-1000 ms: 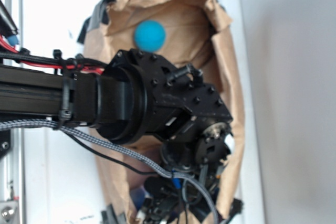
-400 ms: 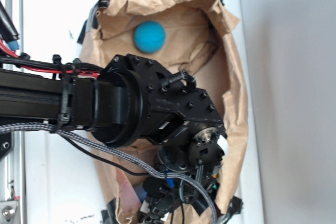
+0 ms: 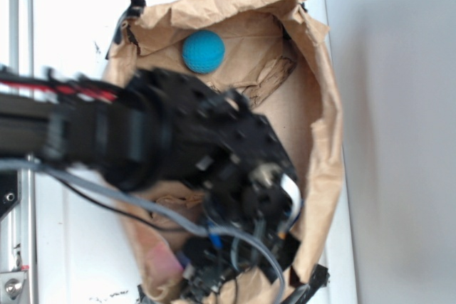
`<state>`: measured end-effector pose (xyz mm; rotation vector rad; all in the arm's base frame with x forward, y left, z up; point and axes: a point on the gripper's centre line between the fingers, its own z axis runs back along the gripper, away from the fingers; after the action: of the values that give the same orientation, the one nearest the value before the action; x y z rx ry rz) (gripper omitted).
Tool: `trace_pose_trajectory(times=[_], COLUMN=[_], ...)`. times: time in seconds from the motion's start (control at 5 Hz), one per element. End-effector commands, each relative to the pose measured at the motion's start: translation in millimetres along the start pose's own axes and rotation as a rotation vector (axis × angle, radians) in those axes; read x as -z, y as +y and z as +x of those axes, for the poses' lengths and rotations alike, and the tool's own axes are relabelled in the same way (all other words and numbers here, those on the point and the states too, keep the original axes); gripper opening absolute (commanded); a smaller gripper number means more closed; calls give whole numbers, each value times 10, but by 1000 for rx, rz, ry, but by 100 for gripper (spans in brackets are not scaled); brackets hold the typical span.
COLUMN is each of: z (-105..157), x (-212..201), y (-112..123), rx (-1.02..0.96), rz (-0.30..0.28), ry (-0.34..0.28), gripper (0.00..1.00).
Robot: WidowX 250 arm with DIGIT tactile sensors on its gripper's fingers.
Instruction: Grab the gray animal.
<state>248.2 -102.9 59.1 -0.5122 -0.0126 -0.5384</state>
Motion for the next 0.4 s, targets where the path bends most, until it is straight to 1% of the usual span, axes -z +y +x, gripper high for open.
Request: trace_pose_trajectory(times=[0.0,0.2], z=[-219,-183], x=[-1055,-1323], y=[55,252], rx=[-107,-204], rz=[57,180], ry=[-217,-211], gripper=[0,0])
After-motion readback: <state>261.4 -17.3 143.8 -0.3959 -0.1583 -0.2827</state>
